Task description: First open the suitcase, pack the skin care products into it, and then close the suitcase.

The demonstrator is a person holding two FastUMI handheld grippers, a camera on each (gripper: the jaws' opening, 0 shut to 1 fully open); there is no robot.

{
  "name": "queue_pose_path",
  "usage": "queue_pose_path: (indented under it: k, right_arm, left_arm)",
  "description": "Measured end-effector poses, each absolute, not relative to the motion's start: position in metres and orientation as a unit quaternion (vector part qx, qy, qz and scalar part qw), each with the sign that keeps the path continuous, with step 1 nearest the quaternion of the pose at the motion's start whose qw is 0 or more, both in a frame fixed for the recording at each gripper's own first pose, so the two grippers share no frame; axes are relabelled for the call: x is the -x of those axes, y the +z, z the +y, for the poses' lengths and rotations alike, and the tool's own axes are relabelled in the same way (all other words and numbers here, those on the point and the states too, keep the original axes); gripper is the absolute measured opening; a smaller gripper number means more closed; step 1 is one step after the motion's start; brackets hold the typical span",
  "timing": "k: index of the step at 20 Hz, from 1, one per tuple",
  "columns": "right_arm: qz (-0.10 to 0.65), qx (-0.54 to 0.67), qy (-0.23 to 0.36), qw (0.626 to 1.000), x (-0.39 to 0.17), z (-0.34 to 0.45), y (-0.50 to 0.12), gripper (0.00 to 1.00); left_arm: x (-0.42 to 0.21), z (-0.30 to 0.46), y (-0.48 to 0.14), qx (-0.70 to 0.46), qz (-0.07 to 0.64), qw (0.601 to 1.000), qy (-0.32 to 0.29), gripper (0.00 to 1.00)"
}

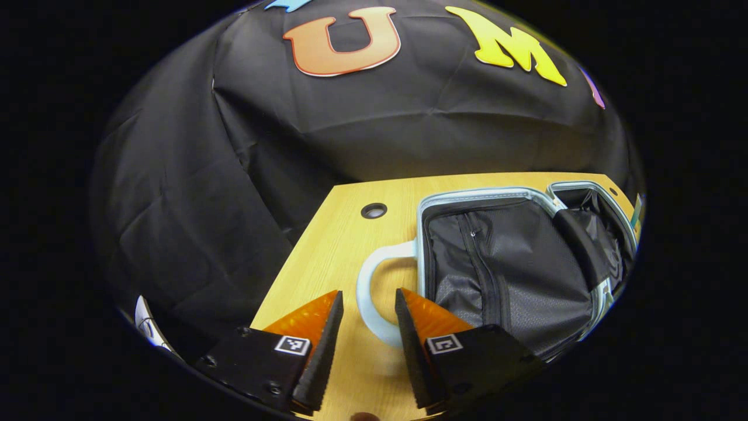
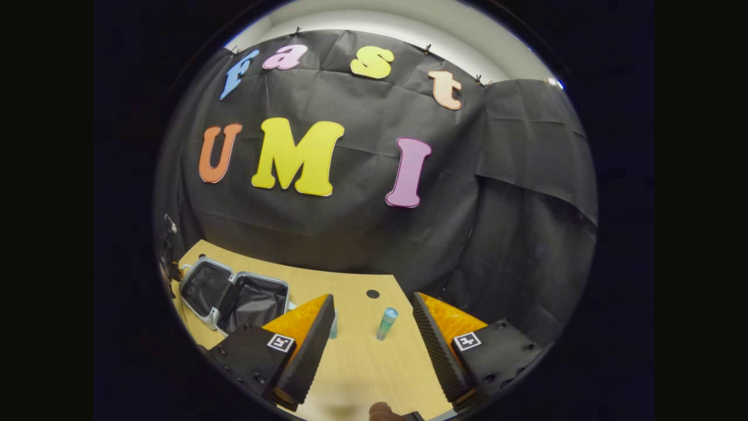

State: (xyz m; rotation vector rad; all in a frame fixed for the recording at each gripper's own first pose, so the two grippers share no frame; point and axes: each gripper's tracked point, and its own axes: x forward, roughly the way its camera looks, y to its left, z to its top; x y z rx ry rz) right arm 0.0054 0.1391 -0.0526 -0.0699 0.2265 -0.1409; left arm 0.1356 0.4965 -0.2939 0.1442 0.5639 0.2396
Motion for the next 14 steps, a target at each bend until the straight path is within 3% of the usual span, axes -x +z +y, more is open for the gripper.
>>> queue_pose_path:
  k: [2,3,7,14]
  right_arm:
    - [0.109,0.044,-0.062,0.991,-0.006,0.132,-0.057,0.8]
    - [0.108,0.045,-0.058,0.991,-0.007,0.128,-0.059,0.8]
    - [0.109,0.034,-0.039,0.993,-0.021,0.113,-0.067,0.8]
    - [0.113,0.02,-0.033,0.993,-0.045,0.058,-0.09,0.8]
  left_arm:
    - [-0.143,0.478,-0.271,-0.074,0.256,0.957,0.116,0.8]
    - [-0.141,0.465,-0.255,-0.077,0.243,0.961,0.111,0.77]
    - [-0.137,0.398,-0.206,-0.085,0.201,0.972,0.087,0.96]
    - [-0.123,0.223,-0.184,-0.009,0.193,0.981,-0.008,0.98]
